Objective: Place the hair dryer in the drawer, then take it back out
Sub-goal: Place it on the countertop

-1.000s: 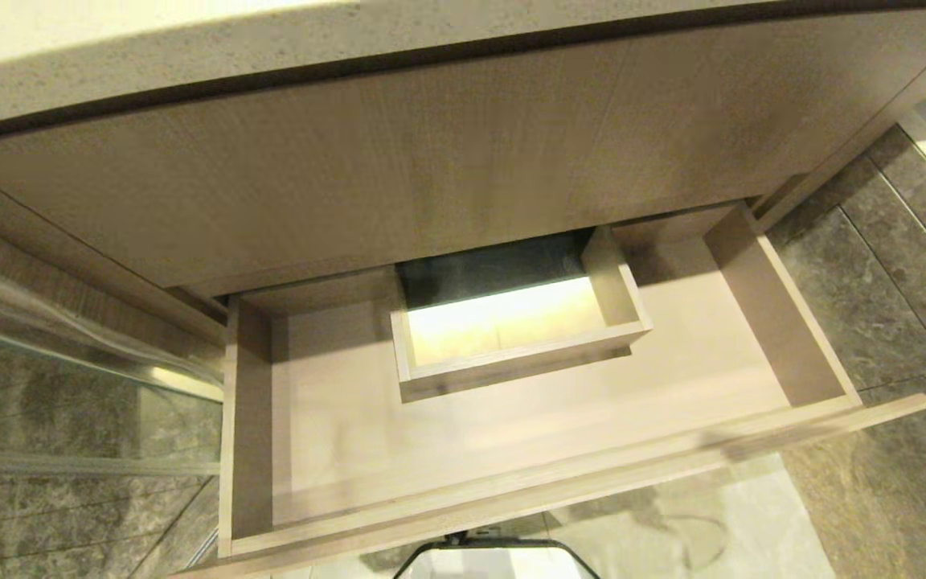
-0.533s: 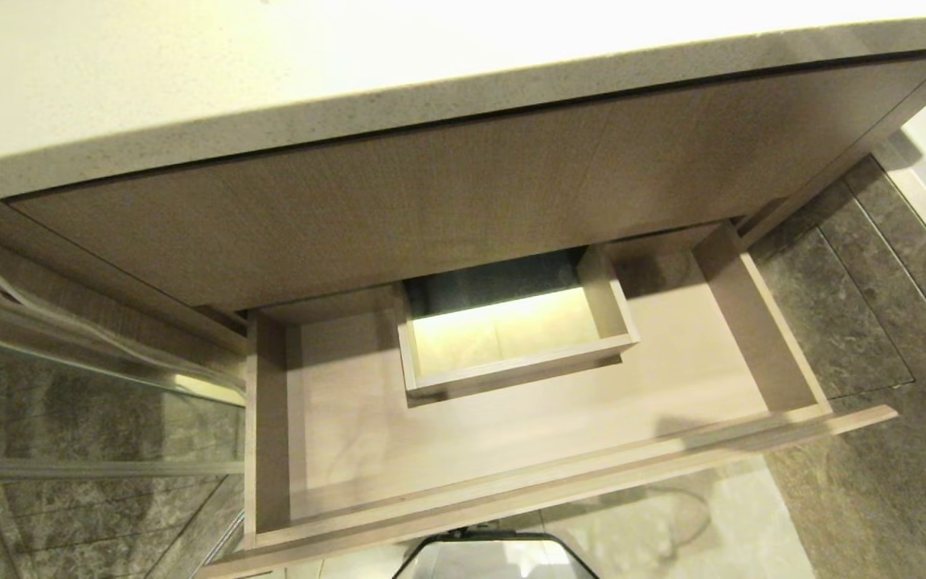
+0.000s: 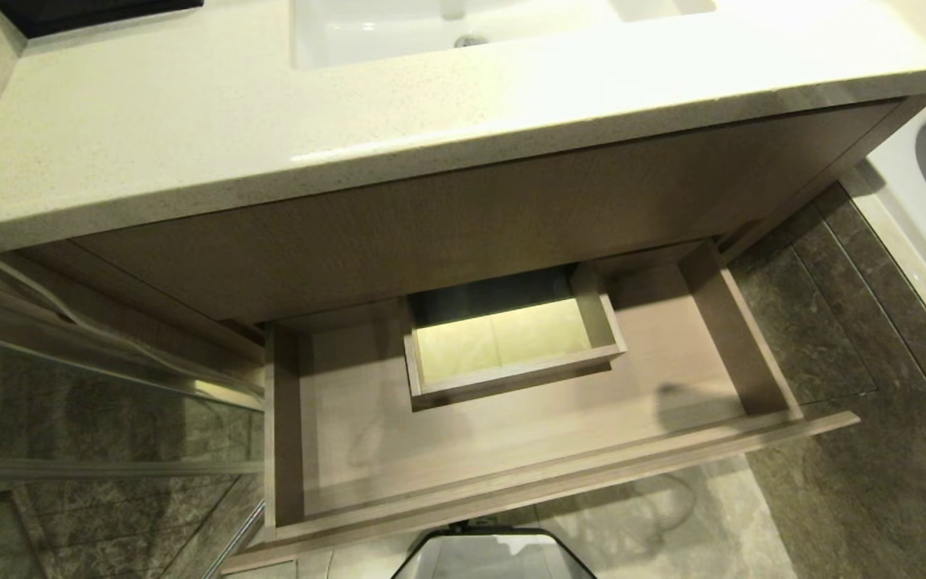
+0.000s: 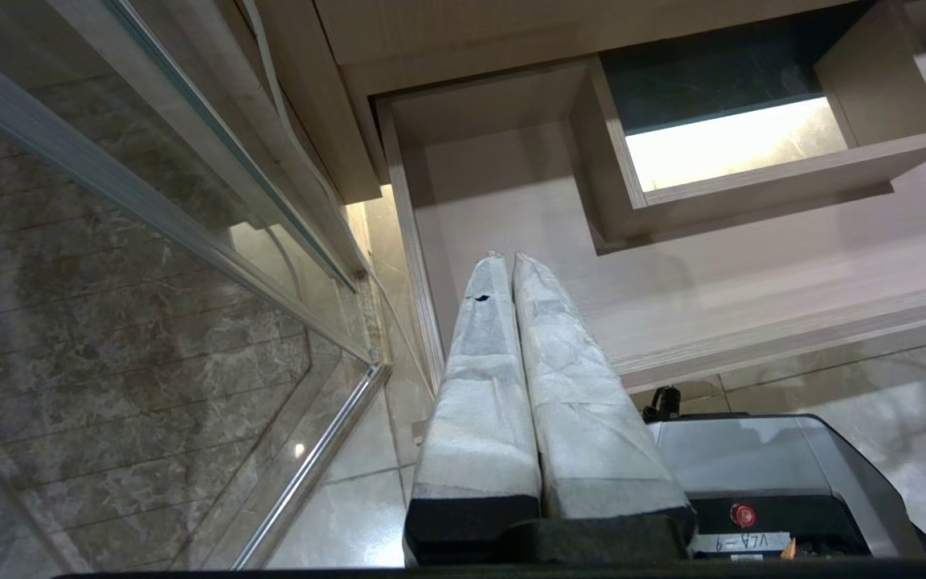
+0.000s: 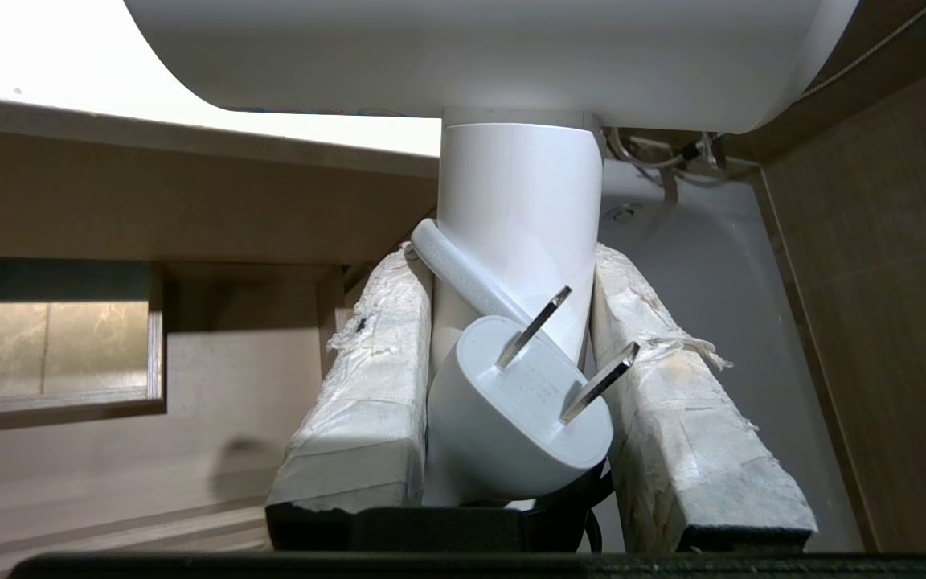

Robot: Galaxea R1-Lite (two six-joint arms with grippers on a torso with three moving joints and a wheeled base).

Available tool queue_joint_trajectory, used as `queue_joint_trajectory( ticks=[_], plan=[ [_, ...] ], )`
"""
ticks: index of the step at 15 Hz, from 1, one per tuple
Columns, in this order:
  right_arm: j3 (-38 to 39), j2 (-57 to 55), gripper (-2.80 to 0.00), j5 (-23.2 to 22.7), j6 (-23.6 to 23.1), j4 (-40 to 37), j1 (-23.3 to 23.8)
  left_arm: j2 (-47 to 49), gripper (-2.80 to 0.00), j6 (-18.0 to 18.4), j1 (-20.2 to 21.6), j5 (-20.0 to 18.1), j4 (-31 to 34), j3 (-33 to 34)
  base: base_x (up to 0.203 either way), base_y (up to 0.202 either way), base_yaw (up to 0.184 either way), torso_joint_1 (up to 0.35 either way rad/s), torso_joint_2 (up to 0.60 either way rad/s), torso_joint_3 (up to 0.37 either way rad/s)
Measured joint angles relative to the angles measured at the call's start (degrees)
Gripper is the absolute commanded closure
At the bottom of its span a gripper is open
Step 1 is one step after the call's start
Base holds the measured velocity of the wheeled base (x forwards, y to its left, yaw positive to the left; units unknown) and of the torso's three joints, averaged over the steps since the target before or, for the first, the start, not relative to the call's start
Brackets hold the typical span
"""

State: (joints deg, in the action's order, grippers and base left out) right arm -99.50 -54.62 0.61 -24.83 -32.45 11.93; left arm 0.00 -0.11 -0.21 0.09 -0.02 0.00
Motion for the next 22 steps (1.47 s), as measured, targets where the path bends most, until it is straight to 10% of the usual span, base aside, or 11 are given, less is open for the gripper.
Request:
queue_joint_trajectory(
  ticks=[22],
  plan=[
    [-4.35,-12.44,0.00,-4.52,0.45,-8.14,-2.86,0.00,0.00,-0.05,0.05,-0.02,-0.05,0.00,0.000,0.000,0.000,0.227,-0.05,0.170]
  ],
)
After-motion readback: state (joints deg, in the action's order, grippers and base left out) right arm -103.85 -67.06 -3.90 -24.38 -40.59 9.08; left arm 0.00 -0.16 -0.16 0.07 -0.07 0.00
